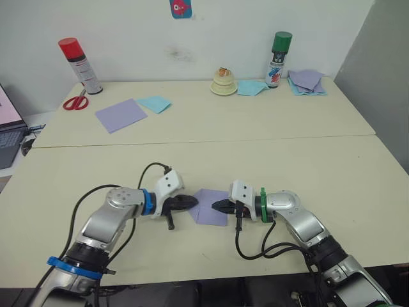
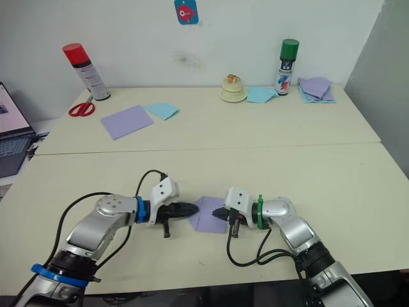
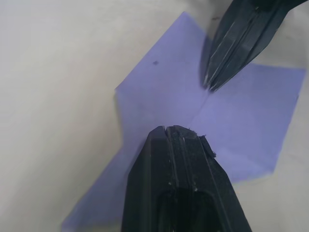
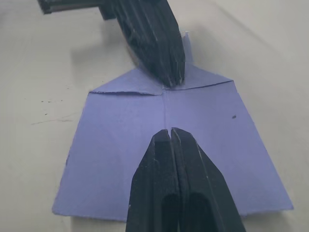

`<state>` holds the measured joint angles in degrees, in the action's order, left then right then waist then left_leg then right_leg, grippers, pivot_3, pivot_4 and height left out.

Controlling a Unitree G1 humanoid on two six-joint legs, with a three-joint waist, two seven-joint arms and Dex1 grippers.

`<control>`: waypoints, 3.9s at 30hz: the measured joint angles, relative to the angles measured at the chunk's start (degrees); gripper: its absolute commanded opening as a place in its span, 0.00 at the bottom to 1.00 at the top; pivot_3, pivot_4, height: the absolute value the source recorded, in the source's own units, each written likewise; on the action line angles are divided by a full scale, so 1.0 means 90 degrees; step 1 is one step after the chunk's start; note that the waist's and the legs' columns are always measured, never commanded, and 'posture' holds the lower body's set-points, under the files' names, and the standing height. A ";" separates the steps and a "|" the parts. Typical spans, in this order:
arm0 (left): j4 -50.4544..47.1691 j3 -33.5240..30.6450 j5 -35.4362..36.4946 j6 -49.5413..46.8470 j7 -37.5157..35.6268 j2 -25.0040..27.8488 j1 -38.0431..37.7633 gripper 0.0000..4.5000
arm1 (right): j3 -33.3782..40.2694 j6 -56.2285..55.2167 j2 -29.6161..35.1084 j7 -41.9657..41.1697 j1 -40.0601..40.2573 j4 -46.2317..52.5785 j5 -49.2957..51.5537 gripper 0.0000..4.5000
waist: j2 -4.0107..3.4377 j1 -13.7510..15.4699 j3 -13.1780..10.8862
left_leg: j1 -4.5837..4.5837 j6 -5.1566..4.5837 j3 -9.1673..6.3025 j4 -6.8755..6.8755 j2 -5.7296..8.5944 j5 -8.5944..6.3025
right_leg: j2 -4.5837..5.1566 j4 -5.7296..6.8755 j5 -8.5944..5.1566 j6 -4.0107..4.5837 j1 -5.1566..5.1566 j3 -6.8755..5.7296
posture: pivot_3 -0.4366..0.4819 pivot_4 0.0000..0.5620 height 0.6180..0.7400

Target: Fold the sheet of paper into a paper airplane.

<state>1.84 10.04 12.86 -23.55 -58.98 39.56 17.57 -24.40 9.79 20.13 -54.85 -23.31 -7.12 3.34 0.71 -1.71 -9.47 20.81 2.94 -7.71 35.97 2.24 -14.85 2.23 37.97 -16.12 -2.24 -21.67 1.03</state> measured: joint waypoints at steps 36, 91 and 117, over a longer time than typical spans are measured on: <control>-0.3131 -0.2415 0.2130 -0.1354 -0.0210 0.1431 -0.1868 1.00 | 0.1333 0.3826 -0.0441 0.0254 -0.0743 -0.0196 0.2503 0.52 | 0.0006 -0.0052 -0.0053 | 0.0093 0.0002 0.0000 0.0005 -0.0007 0.0001 | 0.0003 0.0003 0.0022 0.0041 -0.0085 -0.0005 | 0.48 0.27 1.00; -0.1530 -0.1019 0.1016 -0.1923 0.2753 -0.0861 -0.0040 0.01 | 0.0273 0.0443 -0.0286 0.0804 -0.1190 -0.0623 0.1113 0.00 | 0.0031 -0.0010 -0.0078 | 0.0140 0.0054 0.0015 0.0018 -0.0002 0.0031 | 0.0000 0.0026 0.0049 0.0055 -0.0147 0.0003 | 0.48 0.27 1.00; -0.2004 -0.0461 0.0547 -0.1444 0.2028 -0.0320 -0.1004 0.01 | -0.0065 0.1183 -0.0077 0.0127 -0.0544 0.0107 0.0462 0.00 | 0.0033 -0.0019 -0.0075 | 0.0119 0.0063 0.0013 0.0021 -0.0004 0.0041 | -0.0004 0.0107 0.0048 0.0057 -0.0164 0.0010 | 0.48 0.27 1.00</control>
<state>-16.20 5.90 17.79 -36.54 -40.72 36.68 8.53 -24.98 20.43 19.43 -53.71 -28.21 -6.16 7.50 1.00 -1.88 -10.14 21.89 3.50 -7.59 36.16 2.21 -14.48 2.20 38.93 -15.69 -1.73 -23.14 1.12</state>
